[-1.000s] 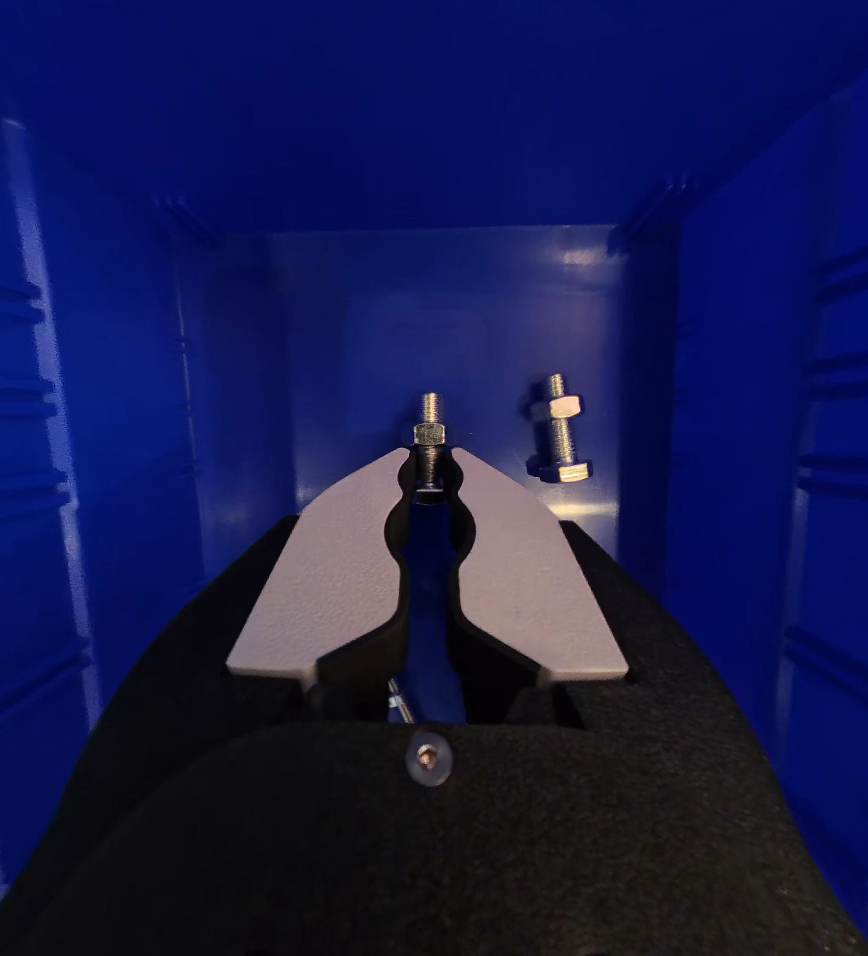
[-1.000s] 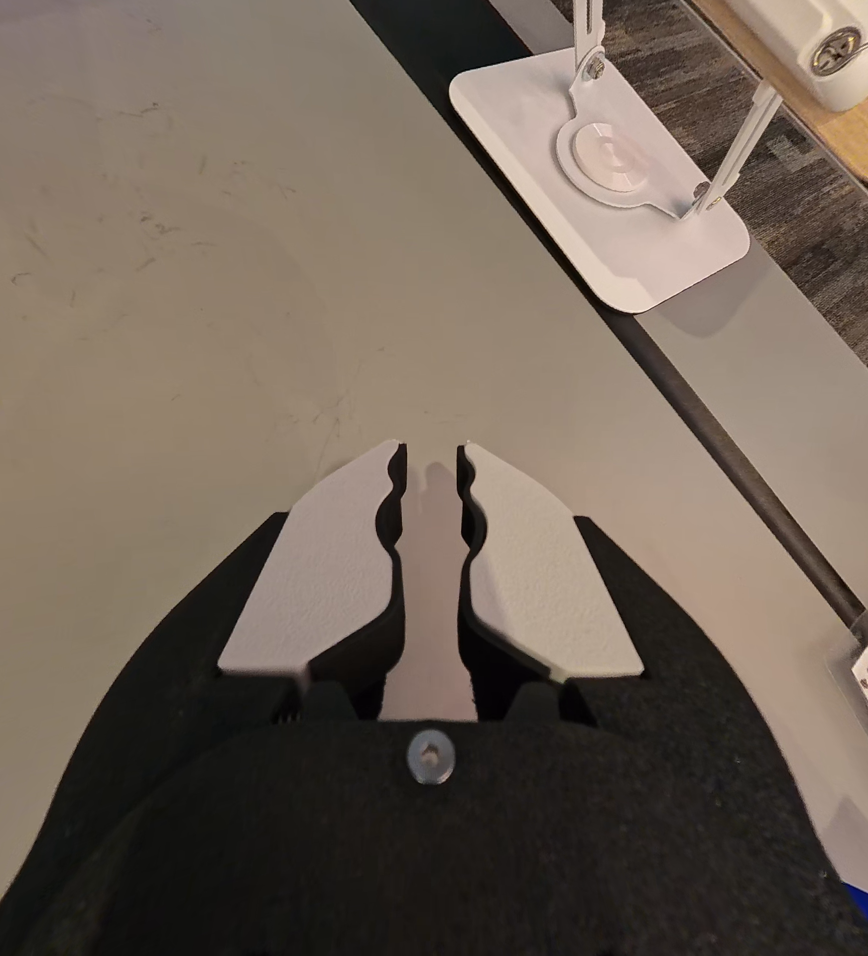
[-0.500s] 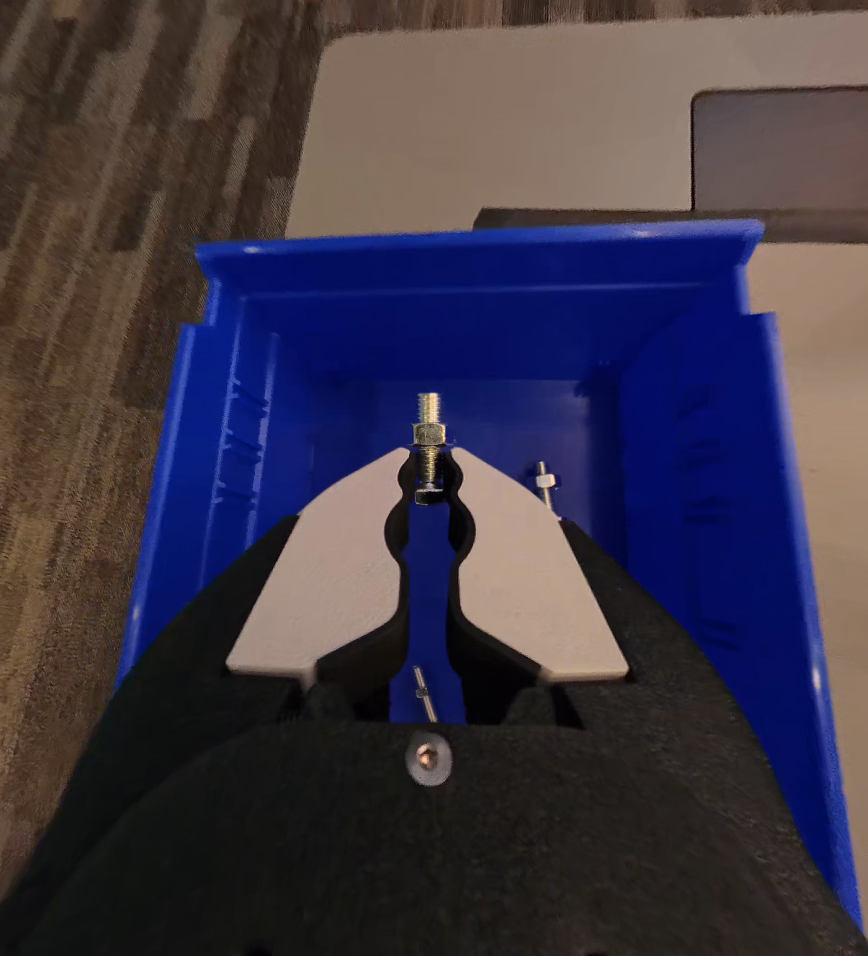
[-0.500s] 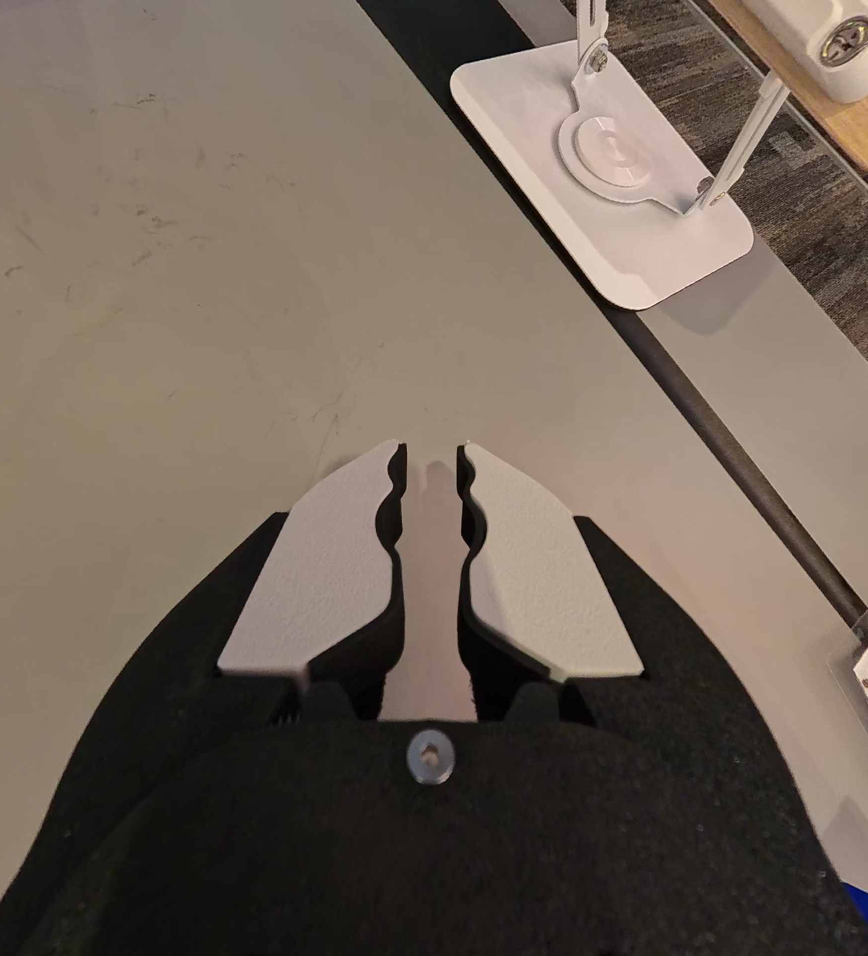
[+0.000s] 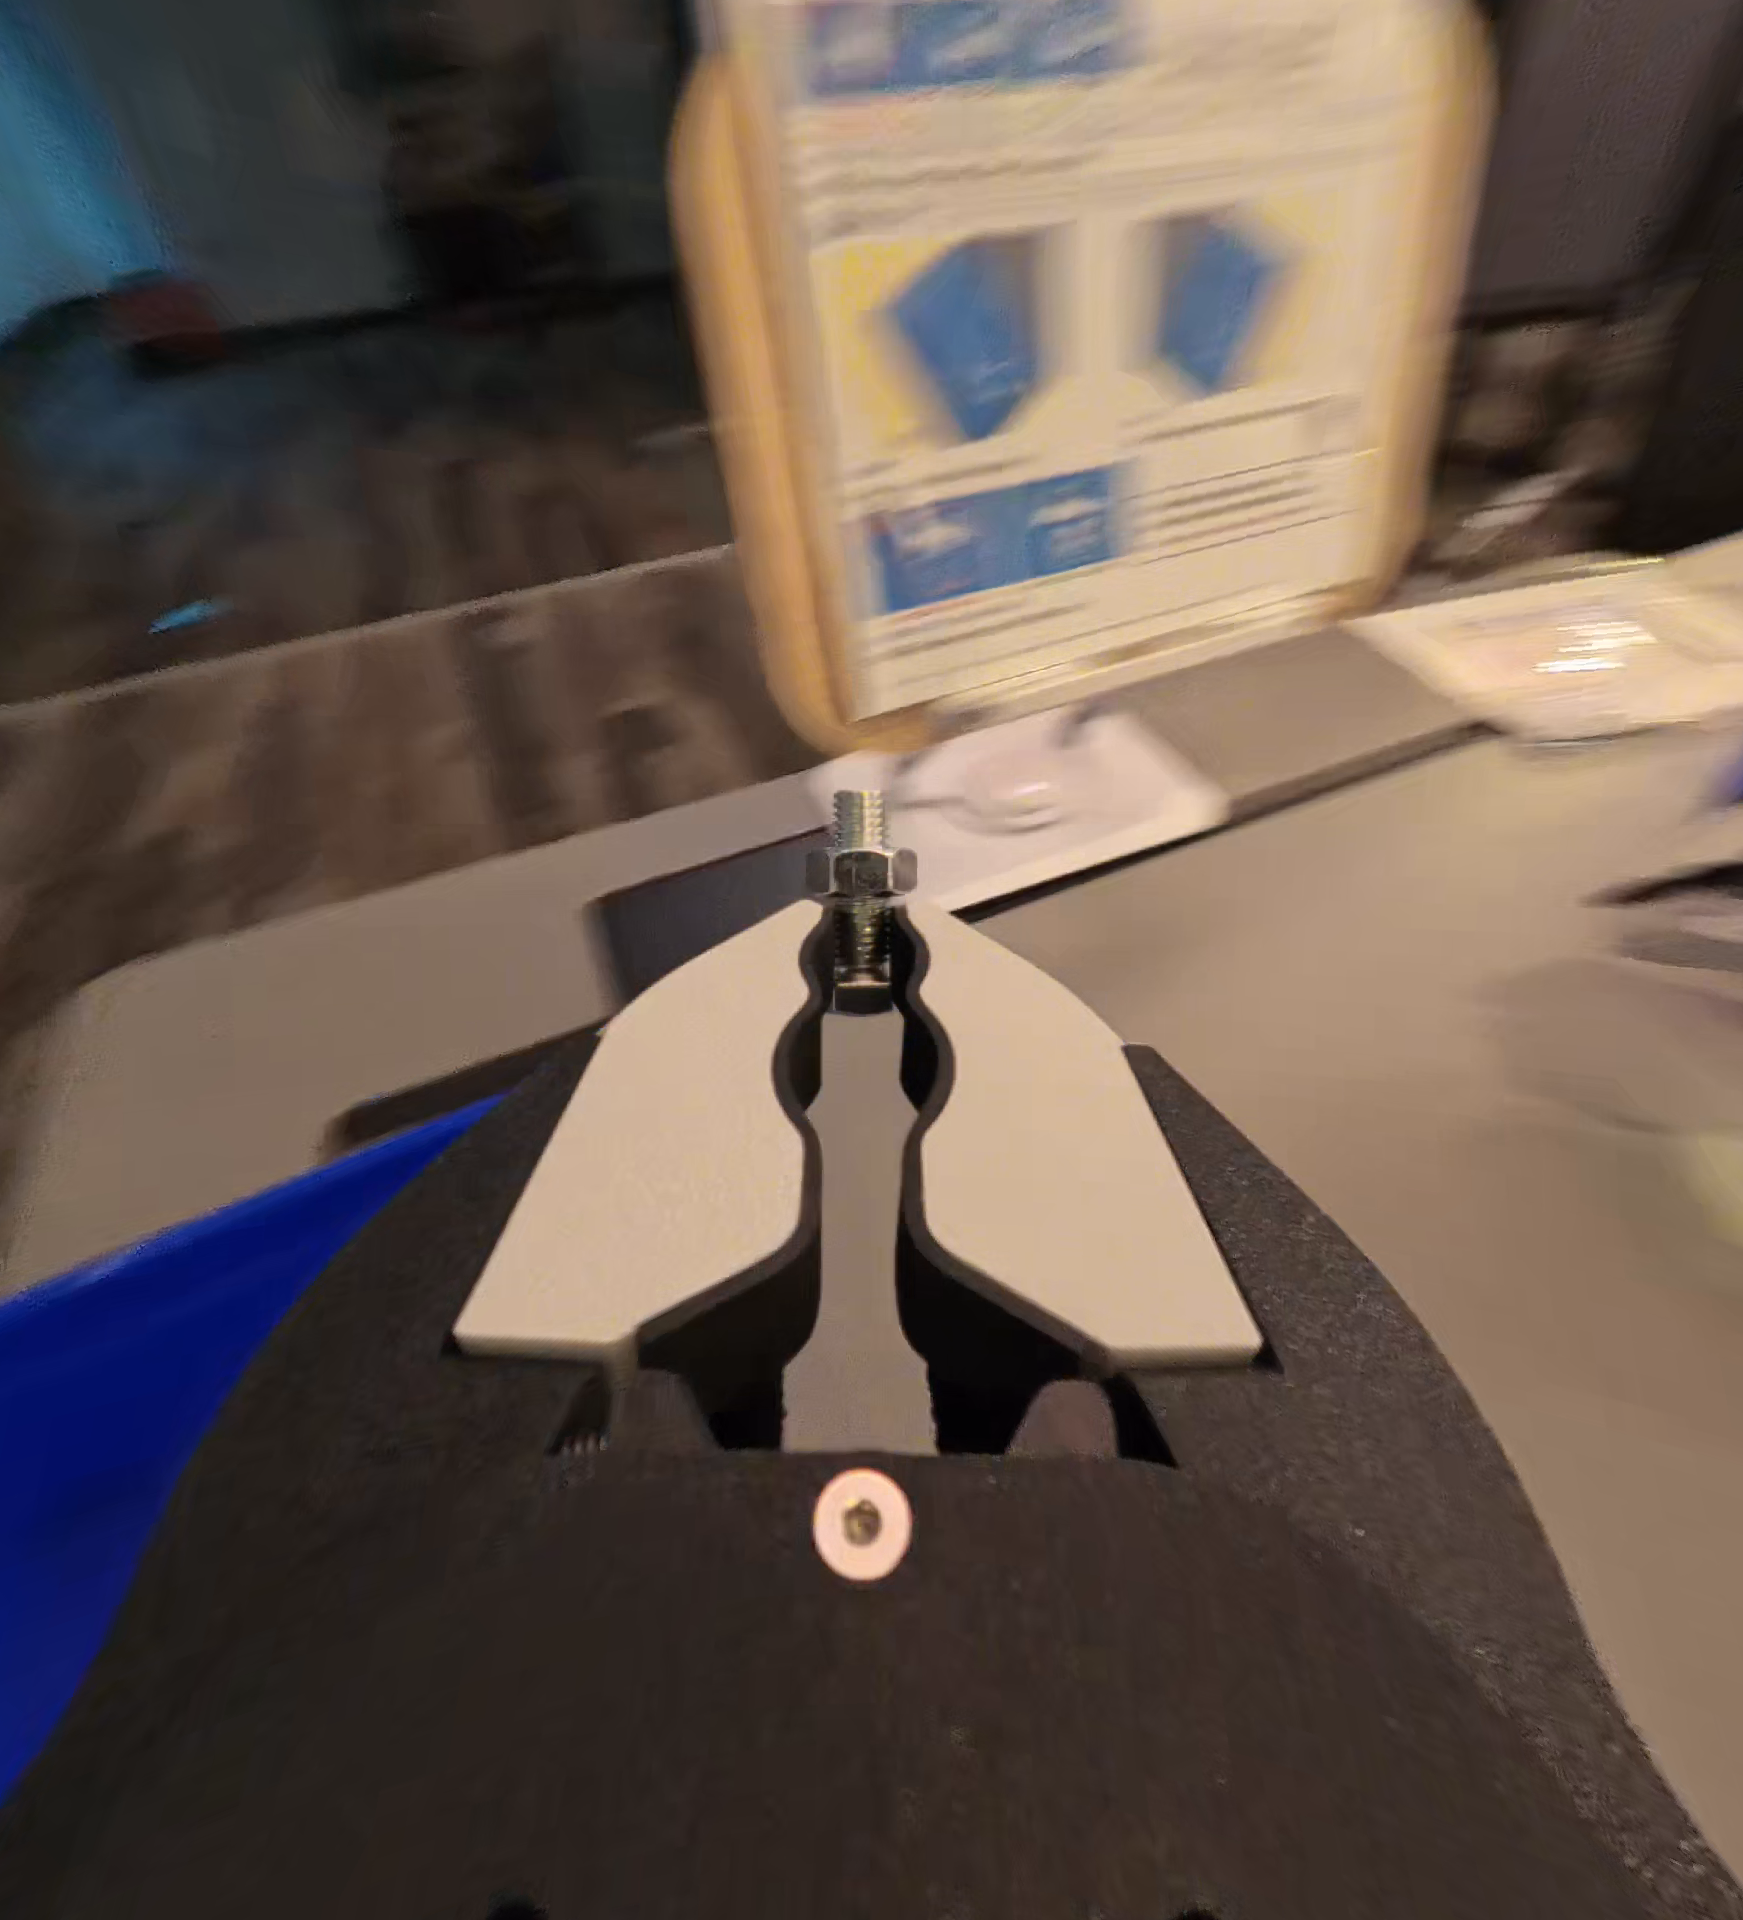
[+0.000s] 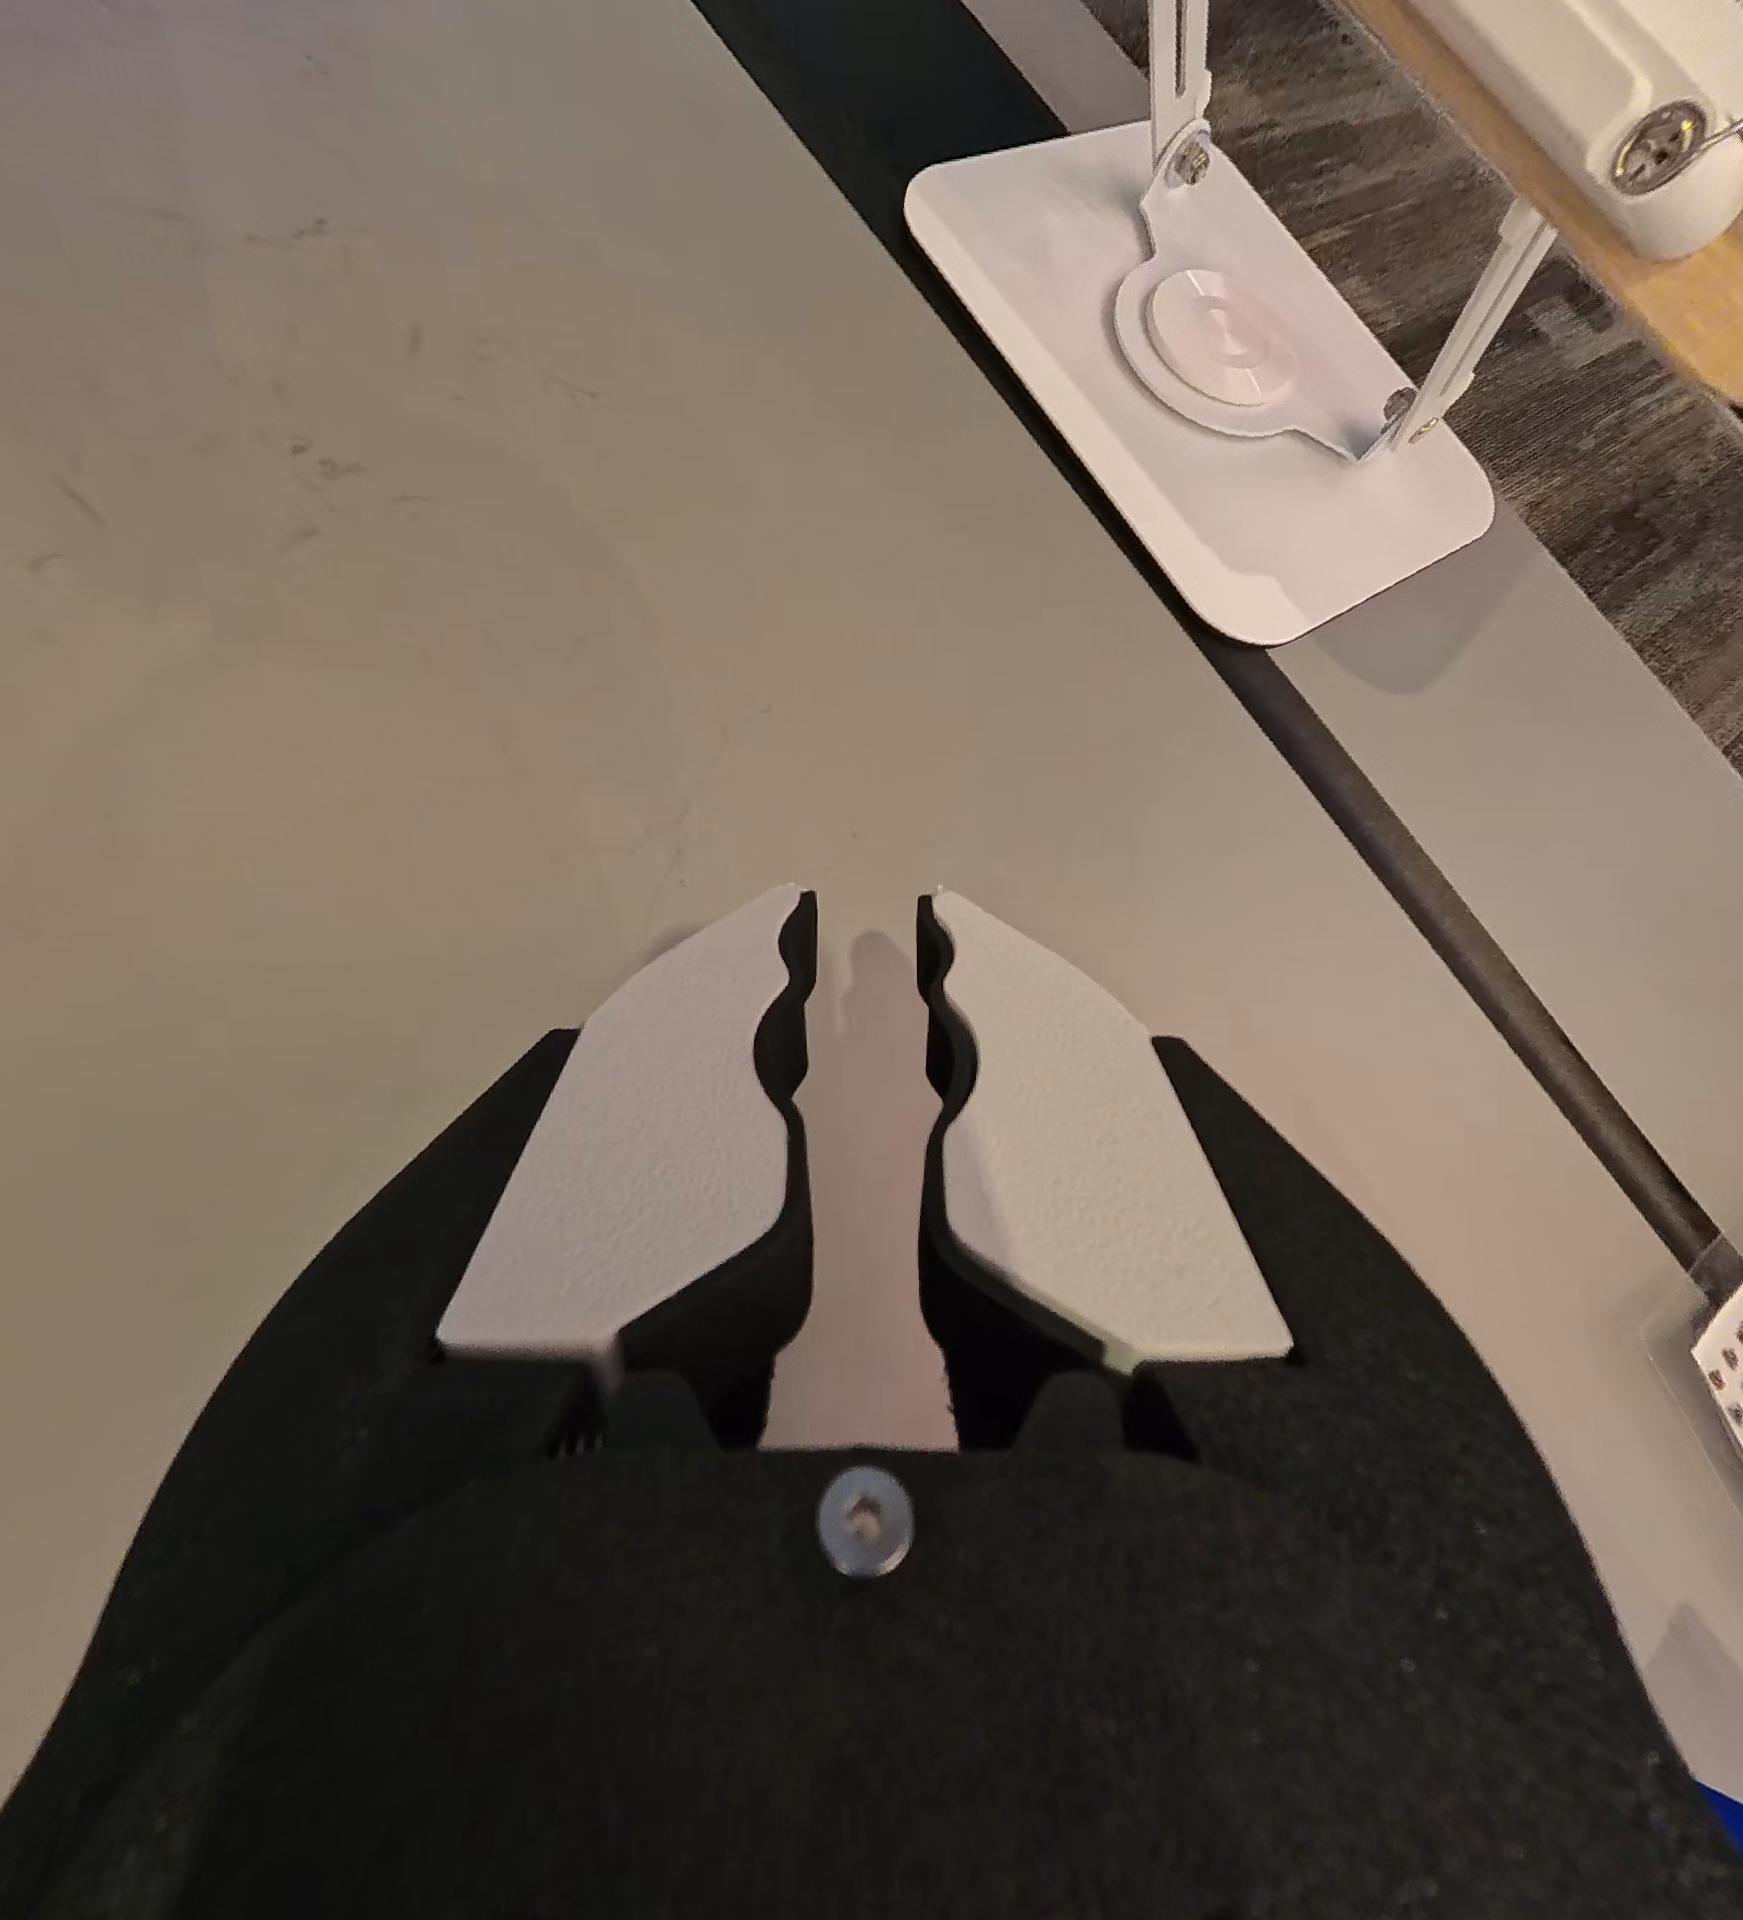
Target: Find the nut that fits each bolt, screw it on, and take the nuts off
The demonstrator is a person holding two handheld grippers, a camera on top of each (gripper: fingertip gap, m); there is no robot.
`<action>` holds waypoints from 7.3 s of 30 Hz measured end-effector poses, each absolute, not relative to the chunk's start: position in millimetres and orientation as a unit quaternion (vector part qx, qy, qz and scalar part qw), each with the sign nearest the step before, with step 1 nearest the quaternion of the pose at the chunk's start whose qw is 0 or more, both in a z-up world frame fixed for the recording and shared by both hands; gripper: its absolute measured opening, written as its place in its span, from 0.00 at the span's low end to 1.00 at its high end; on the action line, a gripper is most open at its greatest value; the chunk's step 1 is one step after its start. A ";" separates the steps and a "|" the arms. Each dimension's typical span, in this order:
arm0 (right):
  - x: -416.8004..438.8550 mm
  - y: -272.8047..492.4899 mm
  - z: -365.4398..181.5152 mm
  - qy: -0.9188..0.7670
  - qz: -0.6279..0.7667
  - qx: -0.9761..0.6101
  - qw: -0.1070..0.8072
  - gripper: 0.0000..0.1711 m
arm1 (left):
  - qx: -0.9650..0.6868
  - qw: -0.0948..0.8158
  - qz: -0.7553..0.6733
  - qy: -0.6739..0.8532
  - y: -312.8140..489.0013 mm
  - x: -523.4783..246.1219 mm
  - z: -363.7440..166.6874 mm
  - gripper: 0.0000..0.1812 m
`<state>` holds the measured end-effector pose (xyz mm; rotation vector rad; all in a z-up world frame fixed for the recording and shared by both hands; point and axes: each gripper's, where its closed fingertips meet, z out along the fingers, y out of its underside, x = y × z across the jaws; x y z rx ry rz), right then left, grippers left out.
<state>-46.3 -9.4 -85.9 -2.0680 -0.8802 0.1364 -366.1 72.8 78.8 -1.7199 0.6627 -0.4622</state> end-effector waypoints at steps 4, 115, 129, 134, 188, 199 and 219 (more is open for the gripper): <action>-55.8 -12.7 -70.5 -0.357 0.071 -0.813 0.454 0.10 | -0.648 0.550 -0.357 0.388 14.1 -265.4 83.5 0.05; -162.9 -109.1 48.9 -0.429 0.425 -0.589 0.536 0.05 | -0.531 0.397 -0.471 0.581 -120.0 -134.0 2.5 0.20; -165.8 -118.8 46.5 -0.461 0.426 -0.575 0.525 0.05 | -0.511 0.379 -0.503 0.585 -131.2 -133.6 4.9 0.10; -166.6 -120.6 45.3 -0.467 0.429 -0.571 0.521 0.05 | -0.509 0.378 -0.504 0.587 -132.8 -132.7 4.1 0.09; -169.1 -104.3 45.7 -0.412 0.428 -0.603 0.533 0.19 | -0.554 0.409 -0.474 0.549 -115.4 -131.5 5.8 0.08; -158.5 -101.7 53.5 -0.392 0.449 -0.599 0.535 0.17 | -0.553 0.411 -0.476 0.546 -116.6 -131.4 8.3 0.08; -165.6 -101.2 46.8 -0.401 0.438 -0.599 0.538 0.17 | -0.552 0.413 -0.476 0.545 -117.3 -131.6 9.1 0.08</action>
